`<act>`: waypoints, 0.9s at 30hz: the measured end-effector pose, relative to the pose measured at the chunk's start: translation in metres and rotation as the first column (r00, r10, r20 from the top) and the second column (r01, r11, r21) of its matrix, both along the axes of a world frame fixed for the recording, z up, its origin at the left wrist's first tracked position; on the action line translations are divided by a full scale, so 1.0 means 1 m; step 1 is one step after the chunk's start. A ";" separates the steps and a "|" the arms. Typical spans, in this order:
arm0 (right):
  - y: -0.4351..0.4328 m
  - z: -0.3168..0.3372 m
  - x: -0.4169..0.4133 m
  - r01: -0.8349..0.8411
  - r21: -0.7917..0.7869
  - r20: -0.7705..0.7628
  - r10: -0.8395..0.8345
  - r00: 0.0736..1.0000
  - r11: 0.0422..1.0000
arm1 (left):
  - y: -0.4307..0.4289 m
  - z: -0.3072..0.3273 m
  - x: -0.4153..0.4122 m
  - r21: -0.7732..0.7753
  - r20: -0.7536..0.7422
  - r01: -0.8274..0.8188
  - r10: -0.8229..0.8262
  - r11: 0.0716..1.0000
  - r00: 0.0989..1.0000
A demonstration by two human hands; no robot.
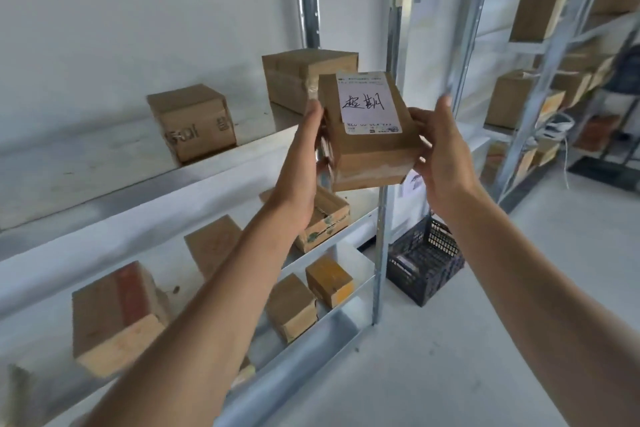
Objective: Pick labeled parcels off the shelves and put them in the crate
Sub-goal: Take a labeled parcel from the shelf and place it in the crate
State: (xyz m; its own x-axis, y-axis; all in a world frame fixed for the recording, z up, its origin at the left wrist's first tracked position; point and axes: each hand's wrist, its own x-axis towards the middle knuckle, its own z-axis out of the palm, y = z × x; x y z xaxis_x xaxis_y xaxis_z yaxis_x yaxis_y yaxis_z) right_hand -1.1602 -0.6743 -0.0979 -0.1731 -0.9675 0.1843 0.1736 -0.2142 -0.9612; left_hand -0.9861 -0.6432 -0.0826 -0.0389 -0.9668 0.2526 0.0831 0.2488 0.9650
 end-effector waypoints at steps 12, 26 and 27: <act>-0.094 -0.081 -0.216 0.036 0.169 -0.020 -0.033 0.999 0.985 | -0.105 -0.088 -0.217 0.138 -0.020 0.034 -0.031 0.990 0.999; -0.286 -0.180 -0.327 -0.011 0.330 -0.071 0.037 0.997 0.944 | -0.284 -0.182 -0.327 0.342 -0.103 -0.001 0.039 0.940 0.994; -0.308 -0.189 -0.331 -0.013 0.340 -0.084 0.044 0.995 0.940 | -0.303 -0.190 -0.331 0.348 -0.102 -0.007 0.046 0.937 0.994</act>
State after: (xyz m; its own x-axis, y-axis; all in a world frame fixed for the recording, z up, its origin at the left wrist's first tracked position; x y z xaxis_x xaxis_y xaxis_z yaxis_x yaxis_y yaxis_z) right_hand -1.4915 -0.9821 -0.2865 -0.1428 -0.9796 -0.1416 0.0851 0.1304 -0.9878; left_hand -1.3174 -0.9463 -0.2727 -0.0032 -0.9952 -0.0975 0.1888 -0.0963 0.9773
